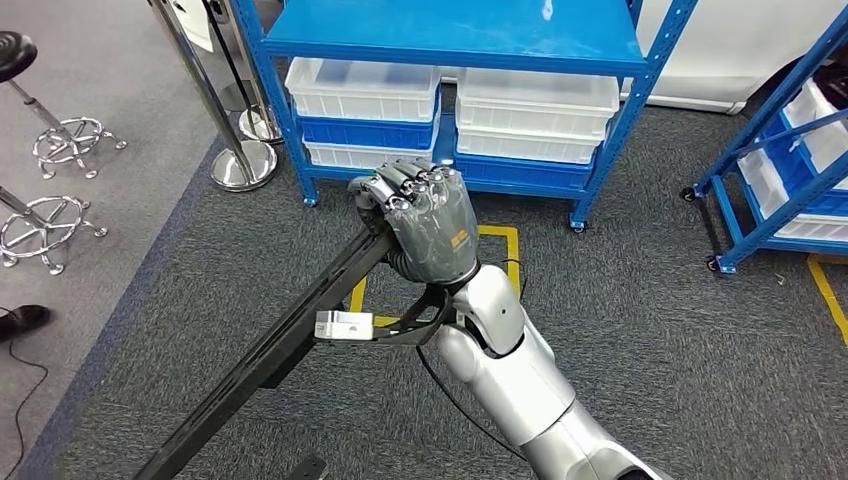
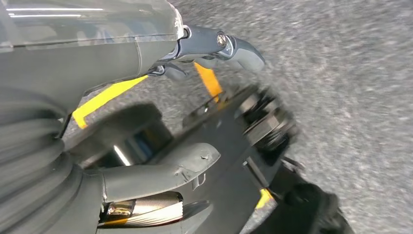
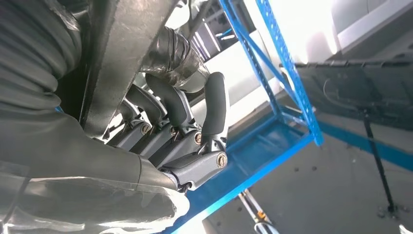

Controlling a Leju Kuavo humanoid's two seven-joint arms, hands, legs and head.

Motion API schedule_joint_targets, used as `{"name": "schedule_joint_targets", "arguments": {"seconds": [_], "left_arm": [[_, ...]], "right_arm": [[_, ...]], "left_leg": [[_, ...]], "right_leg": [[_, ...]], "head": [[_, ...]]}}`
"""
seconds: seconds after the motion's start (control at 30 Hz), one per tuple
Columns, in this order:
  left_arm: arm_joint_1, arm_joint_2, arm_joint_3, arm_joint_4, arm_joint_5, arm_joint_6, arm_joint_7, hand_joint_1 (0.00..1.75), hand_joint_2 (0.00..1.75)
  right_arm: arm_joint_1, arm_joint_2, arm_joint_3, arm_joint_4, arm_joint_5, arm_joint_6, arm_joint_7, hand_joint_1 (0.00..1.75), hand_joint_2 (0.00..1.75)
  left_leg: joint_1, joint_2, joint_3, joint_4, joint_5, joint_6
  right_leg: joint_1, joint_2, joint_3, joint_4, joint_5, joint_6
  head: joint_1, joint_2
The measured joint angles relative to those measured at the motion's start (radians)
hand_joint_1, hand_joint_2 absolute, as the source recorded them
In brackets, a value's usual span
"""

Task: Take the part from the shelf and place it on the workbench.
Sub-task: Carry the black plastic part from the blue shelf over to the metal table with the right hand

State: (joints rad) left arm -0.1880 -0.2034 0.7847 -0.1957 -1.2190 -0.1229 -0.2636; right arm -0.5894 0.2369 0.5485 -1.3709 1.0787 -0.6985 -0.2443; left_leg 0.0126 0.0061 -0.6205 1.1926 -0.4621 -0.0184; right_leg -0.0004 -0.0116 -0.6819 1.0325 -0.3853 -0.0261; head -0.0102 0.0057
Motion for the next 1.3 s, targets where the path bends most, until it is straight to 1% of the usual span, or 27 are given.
{"name": "schedule_joint_targets", "arguments": {"seconds": [0.07,0.1,0.17,0.2,0.23,0.27,0.33,0.37,0.4,0.43,0.5,0.57,0.6,0.63,0.7,0.73,0.8,0.87,0.9,0.93,0.97,1.03,1.1,1.13,1.17,1.23,1.3], "left_arm": [[-0.004,0.005,0.001,0.0,0.003,0.005,0.0,0.0,1.75],[-0.006,0.008,0.002,0.0,0.004,0.008,0.0,0.0,1.75],[-0.007,0.011,0.004,0.0,0.005,0.012,0.0,0.0,1.75],[-0.008,0.012,0.005,0.0,0.005,0.013,0.001,0.0,1.75],[-0.008,0.014,0.006,0.0,0.005,0.013,0.001,0.0,1.75],[-0.01,0.015,0.006,0.0,0.005,0.014,0.001,0.0,1.75],[-0.011,0.018,0.007,0.0,0.005,0.014,0.001,0.0,1.75],[-0.011,0.018,0.007,0.0,0.005,0.014,0.001,0.0,1.75],[-0.011,0.019,0.007,0.0,0.005,0.014,0.001,0.0,1.75],[-0.01,0.02,0.007,0.0,0.005,0.015,0.001,0.0,1.75],[-0.011,0.021,0.008,0.0,0.005,0.015,0.001,0.0,1.75],[-0.013,0.022,0.008,0.0,0.002,0.015,0.001,0.0,1.75],[-0.015,0.022,0.008,0.0,0.0,0.015,0.001,0.0,1.75],[-0.017,0.023,0.008,0.0,-0.001,0.015,0.001,0.0,1.75],[-0.023,0.024,0.008,0.0,-0.003,0.015,0.001,0.0,1.75],[-0.026,0.025,0.008,0.0,-0.003,0.016,0.001,0.0,1.75],[-0.029,0.027,0.008,0.0,-0.003,0.017,0.0,0.0,1.75],[-0.03,0.029,0.008,0.0,-0.004,0.018,0.0,0.0,1.75],[-0.03,0.03,0.008,0.0,-0.004,0.018,0.0,0.0,1.75],[-0.031,0.03,0.008,0.0,-0.004,0.018,-0.001,0.0,1.75],[-0.032,0.03,0.008,0.0,-0.004,0.018,-0.003,0.0,1.75],[-0.036,0.03,0.008,0.0,-0.005,0.016,-0.01,0.0,1.75],[-0.045,0.029,0.007,0.0,-0.007,0.013,-0.02,0.0,1.75],[-0.05,0.028,0.007,0.0,-0.008,0.012,-0.028,0.0,1.75],[-0.054,0.027,0.006,0.0,-0.009,0.011,-0.036,0.0,1.75],[-0.058,0.023,0.005,0.0,-0.011,0.014,-0.047,0.0,1.75],[-0.062,0.018,0.003,0.0,-0.015,0.02,-0.052,0.0,1.75]], "right_arm": [[-0.002,-0.001,0.0,0.0,0.0,0.0,-0.007,1.75,1.75],[-0.003,-0.001,0.0,-0.001,-0.001,0.0,-0.011,1.75,1.75],[-0.004,-0.001,0.0,0.0,-0.002,0.0,-0.016,1.75,1.75],[-0.004,-0.002,0.0,0.0,-0.003,0.0,-0.017,1.75,1.75],[-0.004,-0.002,0.0,0.0,-0.003,0.0,-0.017,1.75,1.75],[-0.004,-0.003,0.0,0.0,-0.003,0.0,-0.017,1.75,1.75],[-0.003,-0.004,0.0,0.0,-0.003,0.0,-0.018,1.75,1.75],[-0.003,-0.005,0.0,0.0,-0.003,0.0,-0.018,1.75,1.75],[-0.003,-0.007,0.0,0.0,-0.003,0.0,-0.018,1.75,1.75],[-0.002,-0.008,0.0,0.0,-0.004,0.0,-0.019,1.75,1.75],[-0.002,-0.009,0.0,0.0,-0.008,0.0,-0.027,1.75,1.75],[-0.001,-0.006,0.0,-0.003,-0.016,-0.001,-0.041,1.75,1.75],[-0.002,-0.005,0.0,-0.004,-0.02,-0.001,-0.047,1.75,1.75],[-0.004,-0.003,-0.001,-0.006,-0.024,-0.001,-0.05,1.75,1.75],[-0.008,-0.003,-0.001,-0.004,-0.036,0.0,-0.05,1.75,1.75],[-0.011,-0.003,-0.001,-0.002,-0.043,0.0,-0.048,1.75,1.75],[-0.018,-0.002,-0.001,0.002,-0.054,0.0,-0.042,1.75,1.75],[-0.02,-0.002,-0.001,0.005,-0.057,0.0,-0.038,1.75,1.75],[-0.02,-0.002,-0.001,0.007,-0.057,0.0,-0.037,1.75,1.75],[-0.02,-0.002,-0.001,0.008,-0.057,0.0,-0.035,1.75,1.75],[-0.02,-0.002,-0.001,0.01,-0.056,0.0,-0.034,1.75,1.75],[-0.021,-0.003,-0.001,0.011,-0.056,0.0,-0.03,1.75,1.75],[-0.025,-0.005,-0.001,0.011,-0.057,0.0,-0.023,1.75,1.75],[-0.028,-0.007,-0.001,0.011,-0.057,0.0,-0.018,1.75,1.75],[-0.032,-0.01,-0.001,0.011,-0.058,0.0,-0.011,1.75,1.75],[-0.039,-0.018,-0.001,0.011,-0.06,0.001,0.001,1.75,1.75],[-0.045,-0.029,-0.001,0.01,-0.066,0.006,0.007,1.75,1.75]], "left_leg": [[-0.004,-0.003,0.099,-0.136,-0.041,0.008],[-0.008,-0.004,0.121,-0.173,-0.058,0.012],[-0.007,-0.004,0.114,-0.186,-0.048,0.027],[-0.006,-0.003,0.107,-0.188,-0.039,0.036],[-0.005,-0.001,0.097,-0.19,-0.026,0.045],[-0.004,0.001,0.083,-0.19,-0.012,0.052],[-0.008,0.002,0.052,-0.189,0.015,0.06],[-0.01,0.002,0.035,-0.188,0.028,0.06],[-0.012,0.002,0.018,-0.186,0.04,0.06],[-0.014,0.002,0.001,-0.184,0.051,0.059],[-0.017,0.002,-0.031,-0.179,0.074,0.057],[-0.019,0.002,-0.05,-0.175,0.092,0.05],[-0.018,0.002,-0.054,-0.176,0.102,0.045],[-0.017,0.002,-0.055,-0.179,0.112,0.04],[-0.013,0.002,-0.059,-0.185,0.124,0.027],[-0.012,0.0,-0.066,-0.176,0.108,0.022],[-0.009,-0.002,-0.09,-0.105,0.019,0.012],[-0.004,-0.002,-0.115,0.022,-0.076,0.001],[-0.001,-0.002,-0.119,0.075,-0.092,-0.004],[0.001,-0.002,-0.111,0.106,-0.084,-0.008],[0.004,-0.002,-0.089,0.106,-0.058,-0.012],[0.009,-0.002,-0.003,0.017,-0.016,-0.015],[0.006,-0.004,0.094,-0.121,-0.041,-0.009],[0.003,-0.005,0.119,-0.165,-0.061,-0.001],[0.0,-0.006,0.129,-0.187,-0.071,0.009],[-0.001,-0.005,0.12,-0.19,-0.06,0.03],[-0.001,-0.001,0.109,-0.193,-0.04,0.049]], "right_leg": [[0.001,0.0,-0.017,0.004,0.022,0.009],[0.002,-0.001,-0.019,0.002,0.032,0.014],[0.0,-0.001,-0.019,-0.003,0.047,0.025],[-0.001,0.001,-0.025,0.002,0.036,0.03],[-0.003,0.004,-0.036,0.022,0.004,0.034],[-0.005,0.006,-0.05,0.063,-0.047,0.038],[-0.006,0.007,-0.077,0.186,-0.152,0.042],[-0.006,0.007,-0.084,0.245,-0.175,0.043],[-0.006,0.007,-0.08,0.283,-0.172,0.043],[-0.005,0.008,-0.062,0.292,-0.15,0.041],[-0.002,0.008,0.022,0.213,-0.103,0.029],[0.005,0.008,0.13,0.066,-0.121,0.015],[0.01,0.008,0.163,0.013,-0.137,0.011],[0.014,0.008,0.177,-0.017,-0.147,0.008],[0.014,0.006,0.169,-0.032,-0.127,0.001],[0.012,0.004,0.161,-0.037,-0.113,-0.004],[0.007,0.0,0.137,-0.044,-0.084,-0.015],[0.007,0.0,0.105,-0.043,-0.058,-0.018],[0.006,0.0,0.088,-0.041,-0.046,-0.016],[0.006,-0.001,0.069,-0.038,-0.033,-0.014],[0.004,-0.001,0.05,-0.034,-0.021,-0.011],[0.001,-0.001,0.013,-0.022,0.0,-0.003],[0.0,-0.001,-0.013,-0.009,0.015,0.009],[0.001,-0.001,-0.02,-0.005,0.022,0.016],[0.001,-0.001,-0.023,-0.004,0.03,0.022],[-0.002,0.0,-0.026,-0.003,0.038,0.035],[-0.006,0.003,-0.048,0.048,-0.006,0.045]], "head": [[0.0,0.0],[0.0,0.0],[0.001,0.0],[0.001,0.0],[0.001,0.0],[0.001,0.0],[0.001,0.0],[0.001,0.0],[0.001,0.0],[0.001,0.0],[0.001,0.0],[0.0,0.0],[0.0,0.0],[0.0,0.0],[0.001,0.0],[0.0,0.0],[0.0,0.0],[0.0,0.0],[0.0,0.0],[0.0,0.0],[0.0,0.0],[0.0,0.0],[0.0,0.0],[0.001,0.0],[0.001,0.0],[0.001,0.0],[0.001,0.0]]}}
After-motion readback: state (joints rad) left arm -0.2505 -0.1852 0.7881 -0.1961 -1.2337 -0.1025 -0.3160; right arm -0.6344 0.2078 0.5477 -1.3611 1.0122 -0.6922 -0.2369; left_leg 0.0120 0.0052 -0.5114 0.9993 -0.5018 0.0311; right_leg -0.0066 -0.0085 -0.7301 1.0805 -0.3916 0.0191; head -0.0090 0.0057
